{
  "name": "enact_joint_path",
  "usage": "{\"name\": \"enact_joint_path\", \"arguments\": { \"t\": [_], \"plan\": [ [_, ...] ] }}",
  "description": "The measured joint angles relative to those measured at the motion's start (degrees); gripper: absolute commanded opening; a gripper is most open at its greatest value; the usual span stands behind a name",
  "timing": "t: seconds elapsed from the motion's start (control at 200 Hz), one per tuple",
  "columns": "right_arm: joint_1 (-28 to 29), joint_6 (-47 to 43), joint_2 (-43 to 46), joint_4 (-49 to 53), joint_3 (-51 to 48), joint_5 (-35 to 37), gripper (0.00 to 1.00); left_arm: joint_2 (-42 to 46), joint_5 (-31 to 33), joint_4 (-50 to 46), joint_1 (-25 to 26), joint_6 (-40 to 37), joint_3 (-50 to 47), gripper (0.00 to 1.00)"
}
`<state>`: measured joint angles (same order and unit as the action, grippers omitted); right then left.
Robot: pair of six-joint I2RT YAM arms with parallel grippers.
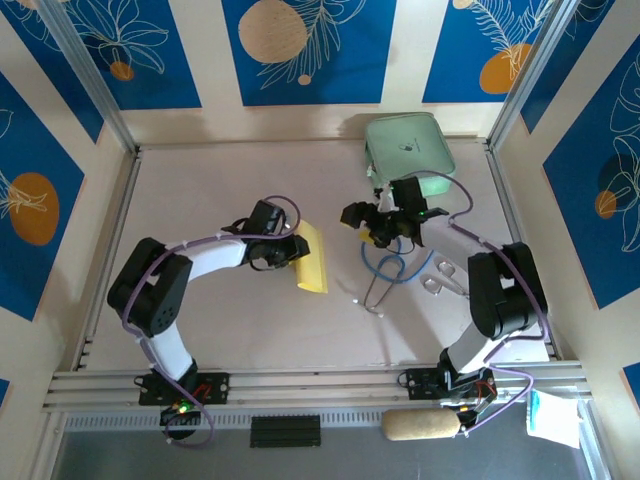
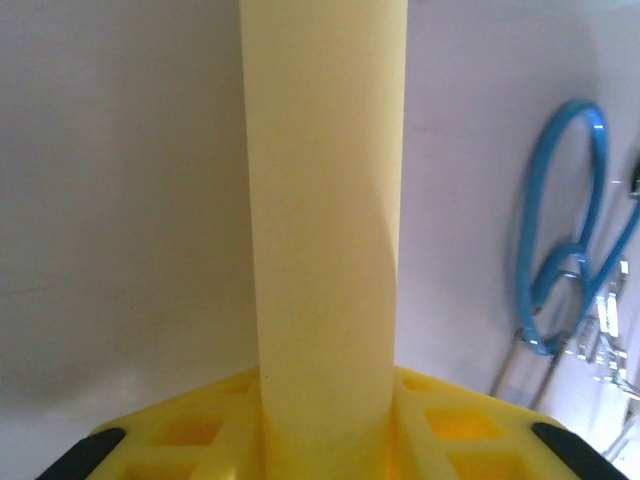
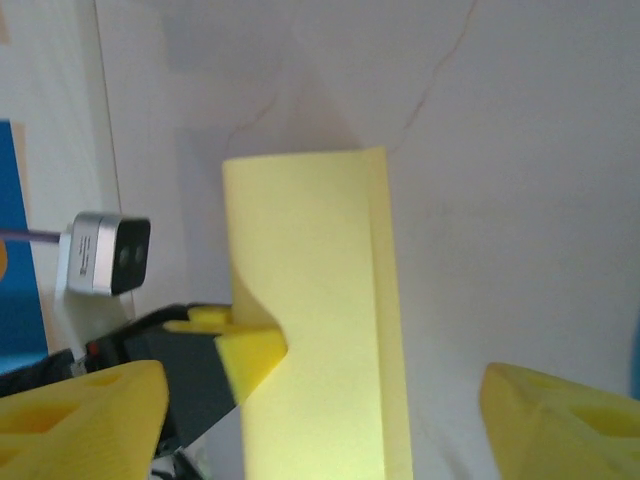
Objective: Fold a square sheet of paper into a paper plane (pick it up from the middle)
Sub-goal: First fold the square sheet of paper in half at the center of the table.
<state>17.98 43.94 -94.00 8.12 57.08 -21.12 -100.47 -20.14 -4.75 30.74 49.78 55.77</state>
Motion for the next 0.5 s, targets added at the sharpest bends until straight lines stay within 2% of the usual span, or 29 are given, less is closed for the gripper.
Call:
{"name": "enact_joint_path", "arguments": {
  "t": [0.335,0.5],
  "plan": [
    [5.9,-1.4,-8.4,2.6,3.8,0.1,0.45,-2.4,3.1,-5.5,-0.1,-3.8,0.4,0.32],
    [7.2,-2.0,-11.0,3.8,5.6,0.2,0.39,-3.1,3.3,-7.7,-0.1,-4.0,2.0,0.32]
  ]
}}
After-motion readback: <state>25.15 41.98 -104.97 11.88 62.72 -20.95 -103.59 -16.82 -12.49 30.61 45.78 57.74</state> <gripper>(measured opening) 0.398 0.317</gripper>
